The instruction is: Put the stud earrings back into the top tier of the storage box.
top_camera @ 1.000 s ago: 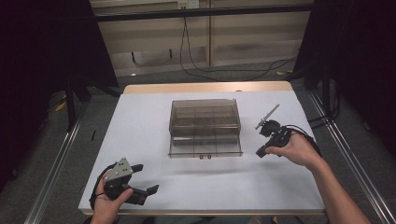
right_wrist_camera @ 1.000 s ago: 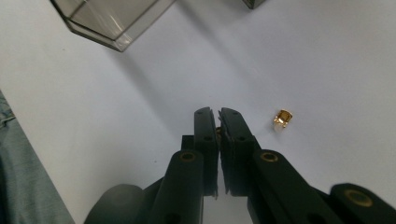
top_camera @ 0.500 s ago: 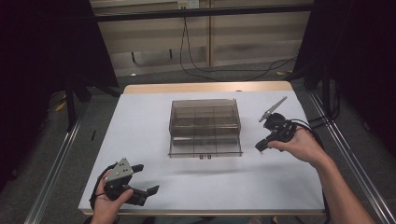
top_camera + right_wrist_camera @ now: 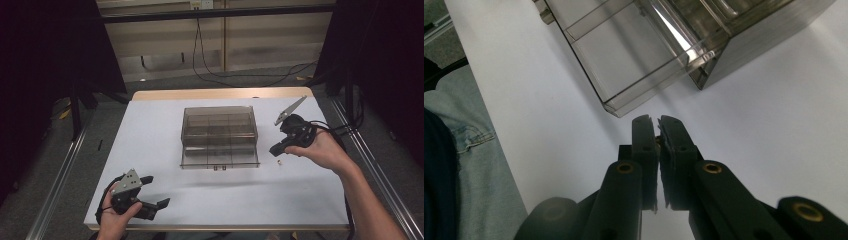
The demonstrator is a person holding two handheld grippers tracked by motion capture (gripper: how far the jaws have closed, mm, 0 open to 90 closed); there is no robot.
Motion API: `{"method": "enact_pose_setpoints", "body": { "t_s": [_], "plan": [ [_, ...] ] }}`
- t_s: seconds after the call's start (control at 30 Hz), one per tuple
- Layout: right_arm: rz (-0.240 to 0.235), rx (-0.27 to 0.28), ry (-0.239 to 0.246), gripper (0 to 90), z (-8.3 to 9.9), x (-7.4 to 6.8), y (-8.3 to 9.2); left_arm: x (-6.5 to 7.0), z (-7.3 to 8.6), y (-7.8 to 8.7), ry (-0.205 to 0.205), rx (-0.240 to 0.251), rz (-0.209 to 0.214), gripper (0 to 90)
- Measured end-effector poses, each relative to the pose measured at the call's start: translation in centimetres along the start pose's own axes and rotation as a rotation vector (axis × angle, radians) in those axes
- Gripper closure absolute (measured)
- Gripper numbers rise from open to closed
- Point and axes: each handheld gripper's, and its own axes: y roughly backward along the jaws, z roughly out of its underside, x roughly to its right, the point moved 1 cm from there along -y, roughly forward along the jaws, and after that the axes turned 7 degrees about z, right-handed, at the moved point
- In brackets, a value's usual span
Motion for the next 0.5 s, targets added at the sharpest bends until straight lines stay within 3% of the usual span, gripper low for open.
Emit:
{"method": "enact_pose_setpoints", "body": {
  "t_s": [0.5],
  "plan": [
    [-0.025,0.028,0.071,87.2,-2.6,-1.1,0.3,0.0,0.0,0.0,-0.002,-0.001,-0.001,5.9]
  ]
}}
